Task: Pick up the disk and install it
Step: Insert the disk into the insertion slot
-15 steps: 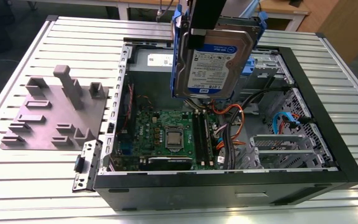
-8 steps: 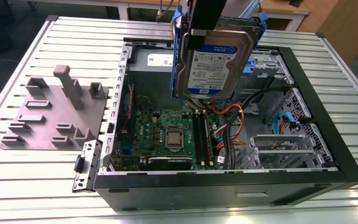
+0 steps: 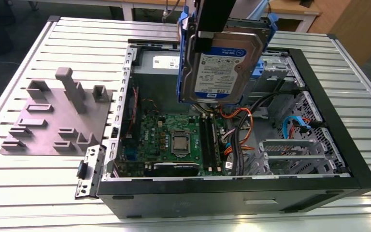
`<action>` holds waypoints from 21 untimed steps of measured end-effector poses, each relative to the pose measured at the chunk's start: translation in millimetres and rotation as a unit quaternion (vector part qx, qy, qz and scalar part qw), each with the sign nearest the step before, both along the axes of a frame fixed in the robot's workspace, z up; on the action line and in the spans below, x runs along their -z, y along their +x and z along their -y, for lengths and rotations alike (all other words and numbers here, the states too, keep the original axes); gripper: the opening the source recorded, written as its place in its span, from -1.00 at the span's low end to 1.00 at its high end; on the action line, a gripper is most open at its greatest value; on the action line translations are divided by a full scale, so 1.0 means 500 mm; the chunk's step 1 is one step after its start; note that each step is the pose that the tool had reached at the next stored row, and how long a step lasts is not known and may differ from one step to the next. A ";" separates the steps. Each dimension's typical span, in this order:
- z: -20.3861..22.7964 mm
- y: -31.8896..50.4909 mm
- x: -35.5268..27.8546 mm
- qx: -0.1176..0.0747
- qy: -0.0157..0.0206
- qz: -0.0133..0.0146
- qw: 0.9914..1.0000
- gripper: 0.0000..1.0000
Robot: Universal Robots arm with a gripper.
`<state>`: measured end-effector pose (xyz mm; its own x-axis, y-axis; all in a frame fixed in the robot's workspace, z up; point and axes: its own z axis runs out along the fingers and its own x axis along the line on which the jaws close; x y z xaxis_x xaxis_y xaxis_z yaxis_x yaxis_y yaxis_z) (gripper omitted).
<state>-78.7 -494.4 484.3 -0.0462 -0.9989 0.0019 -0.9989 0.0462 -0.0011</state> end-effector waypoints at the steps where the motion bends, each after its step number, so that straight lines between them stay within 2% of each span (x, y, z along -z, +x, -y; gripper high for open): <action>1: 0.0033 0.000 0.000 0.000 0.000 0.000 1.000 -0.26; 4: 0.0151 0.000 0.001 0.000 0.000 0.000 1.000 -0.26; 6: 0.0213 0.000 0.005 0.000 0.000 0.002 1.000 -0.26; 9: 0.0241 0.000 0.008 0.000 0.006 0.003 1.000 -0.26; 10: 0.0256 0.000 0.009 0.000 0.007 0.003 1.000 -0.26; 16: 0.0439 0.000 0.014 0.000 0.007 0.006 1.000 -0.26; 19: 0.0482 0.005 0.017 0.000 0.006 0.006 1.000 -0.26; 21: 0.0486 0.015 0.018 0.000 0.006 0.006 1.000 -0.26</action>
